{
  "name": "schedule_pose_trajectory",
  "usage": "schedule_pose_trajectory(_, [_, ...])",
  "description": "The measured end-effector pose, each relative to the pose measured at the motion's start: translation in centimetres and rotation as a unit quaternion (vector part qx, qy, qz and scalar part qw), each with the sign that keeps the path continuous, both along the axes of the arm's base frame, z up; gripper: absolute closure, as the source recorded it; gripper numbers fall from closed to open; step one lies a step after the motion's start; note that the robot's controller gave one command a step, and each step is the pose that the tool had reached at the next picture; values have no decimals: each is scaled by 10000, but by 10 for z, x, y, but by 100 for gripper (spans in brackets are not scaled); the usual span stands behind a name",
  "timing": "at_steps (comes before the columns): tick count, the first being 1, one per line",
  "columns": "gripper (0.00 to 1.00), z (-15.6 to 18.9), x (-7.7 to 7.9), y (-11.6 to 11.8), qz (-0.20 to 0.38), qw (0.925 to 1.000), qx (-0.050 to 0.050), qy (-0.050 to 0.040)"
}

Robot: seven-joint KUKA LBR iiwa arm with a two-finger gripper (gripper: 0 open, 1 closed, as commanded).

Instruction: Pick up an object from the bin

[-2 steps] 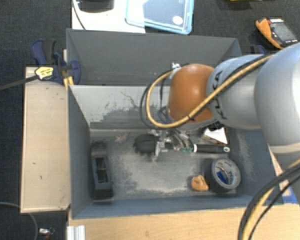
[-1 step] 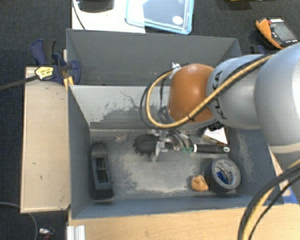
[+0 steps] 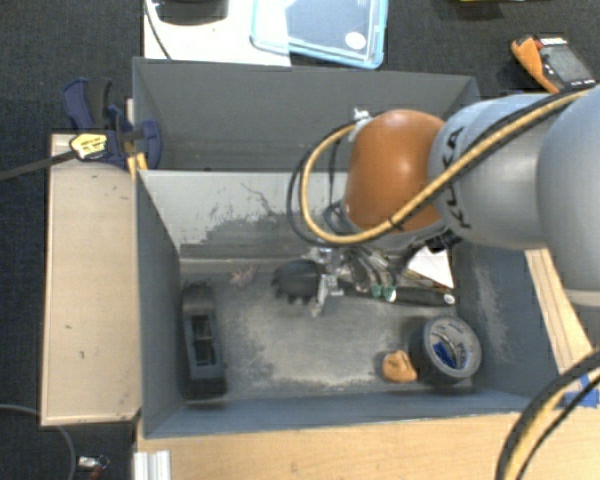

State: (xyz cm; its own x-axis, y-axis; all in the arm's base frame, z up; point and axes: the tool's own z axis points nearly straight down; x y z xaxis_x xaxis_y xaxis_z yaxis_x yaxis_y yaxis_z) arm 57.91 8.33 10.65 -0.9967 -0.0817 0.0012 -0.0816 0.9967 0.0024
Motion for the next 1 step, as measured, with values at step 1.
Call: schedule_pose_trajectory(1, [100,38,2,0,1,10000,4,-42])
